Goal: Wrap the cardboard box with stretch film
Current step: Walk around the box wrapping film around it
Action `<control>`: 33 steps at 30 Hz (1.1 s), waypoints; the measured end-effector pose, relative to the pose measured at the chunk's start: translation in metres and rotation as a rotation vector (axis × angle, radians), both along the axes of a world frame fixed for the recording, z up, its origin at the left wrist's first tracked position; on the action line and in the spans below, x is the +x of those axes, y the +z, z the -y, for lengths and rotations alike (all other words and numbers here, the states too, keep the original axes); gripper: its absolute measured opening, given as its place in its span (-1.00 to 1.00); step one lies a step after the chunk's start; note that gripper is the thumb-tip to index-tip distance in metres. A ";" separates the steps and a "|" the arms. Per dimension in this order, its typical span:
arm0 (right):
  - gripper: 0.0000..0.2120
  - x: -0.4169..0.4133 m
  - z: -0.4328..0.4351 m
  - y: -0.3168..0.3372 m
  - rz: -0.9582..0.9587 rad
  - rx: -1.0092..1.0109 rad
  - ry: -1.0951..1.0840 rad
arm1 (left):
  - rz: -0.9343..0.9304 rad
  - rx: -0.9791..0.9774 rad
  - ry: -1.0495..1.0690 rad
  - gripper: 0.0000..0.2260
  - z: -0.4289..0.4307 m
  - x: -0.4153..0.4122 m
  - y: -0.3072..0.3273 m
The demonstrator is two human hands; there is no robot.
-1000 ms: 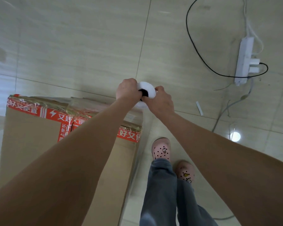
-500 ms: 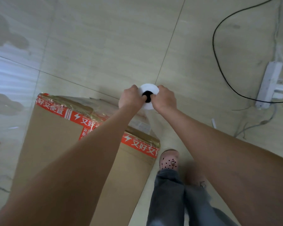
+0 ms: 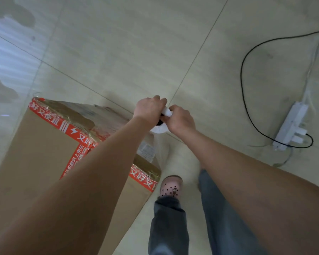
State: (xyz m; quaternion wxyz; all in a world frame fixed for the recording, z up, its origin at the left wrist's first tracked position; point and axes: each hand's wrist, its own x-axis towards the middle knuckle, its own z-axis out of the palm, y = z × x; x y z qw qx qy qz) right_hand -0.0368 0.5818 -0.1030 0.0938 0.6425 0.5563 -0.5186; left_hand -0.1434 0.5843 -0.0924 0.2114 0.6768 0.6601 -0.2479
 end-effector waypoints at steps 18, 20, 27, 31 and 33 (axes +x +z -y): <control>-0.58 -0.071 -0.035 0.003 -0.130 -0.020 0.211 | 0.161 0.113 1.218 -0.67 0.014 -0.081 -0.002; -0.65 -0.082 -0.038 0.001 -0.084 -0.021 0.220 | 0.171 0.075 1.182 -0.69 0.013 -0.084 0.001; -0.73 -0.100 -0.041 -0.002 0.027 -0.013 0.229 | 0.074 0.064 0.858 -0.72 0.013 -0.079 -0.002; -0.78 -0.113 -0.045 -0.001 0.048 -0.010 0.241 | 0.071 0.079 0.604 -0.57 0.005 -0.083 -0.001; -0.79 -0.119 -0.051 -0.001 0.050 -0.022 0.256 | 0.058 0.071 0.497 -0.63 -0.001 -0.089 -0.001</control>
